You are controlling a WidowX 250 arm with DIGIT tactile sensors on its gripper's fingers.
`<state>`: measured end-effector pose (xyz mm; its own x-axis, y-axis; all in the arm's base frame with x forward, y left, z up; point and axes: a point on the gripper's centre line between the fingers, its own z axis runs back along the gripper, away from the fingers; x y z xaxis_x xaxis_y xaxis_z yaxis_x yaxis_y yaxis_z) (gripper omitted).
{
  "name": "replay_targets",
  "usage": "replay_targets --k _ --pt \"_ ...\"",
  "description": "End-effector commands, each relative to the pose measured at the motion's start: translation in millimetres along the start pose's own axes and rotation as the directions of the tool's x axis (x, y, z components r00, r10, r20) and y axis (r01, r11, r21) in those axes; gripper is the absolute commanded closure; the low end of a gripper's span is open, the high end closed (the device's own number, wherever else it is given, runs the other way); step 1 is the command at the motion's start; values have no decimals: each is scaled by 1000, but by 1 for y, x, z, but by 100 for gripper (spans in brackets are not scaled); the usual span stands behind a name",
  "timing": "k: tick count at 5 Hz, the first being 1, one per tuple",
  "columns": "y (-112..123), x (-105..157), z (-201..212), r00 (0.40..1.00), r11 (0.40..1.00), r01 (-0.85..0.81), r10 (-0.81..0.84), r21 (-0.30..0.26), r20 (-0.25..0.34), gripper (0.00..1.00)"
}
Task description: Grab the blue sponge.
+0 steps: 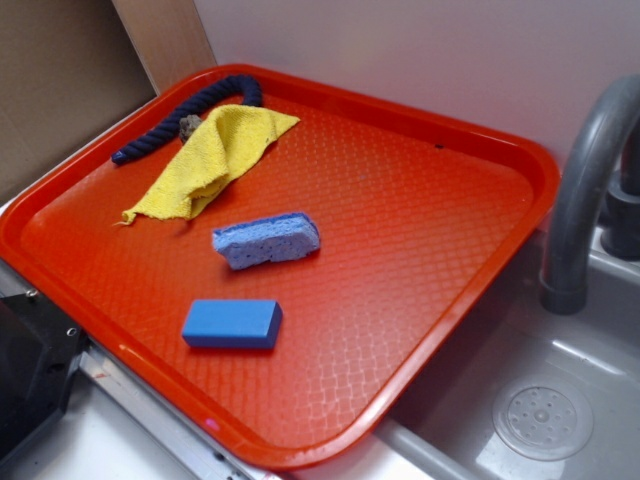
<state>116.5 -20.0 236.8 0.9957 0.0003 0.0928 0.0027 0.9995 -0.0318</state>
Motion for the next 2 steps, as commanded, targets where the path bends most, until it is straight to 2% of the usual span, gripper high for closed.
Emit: replay_targets --k 1,2 --pt "0 0 0 1000 1000 0 0 0 0 0" --pt "8 21 -13 988 989 138 -141 60 59 0"
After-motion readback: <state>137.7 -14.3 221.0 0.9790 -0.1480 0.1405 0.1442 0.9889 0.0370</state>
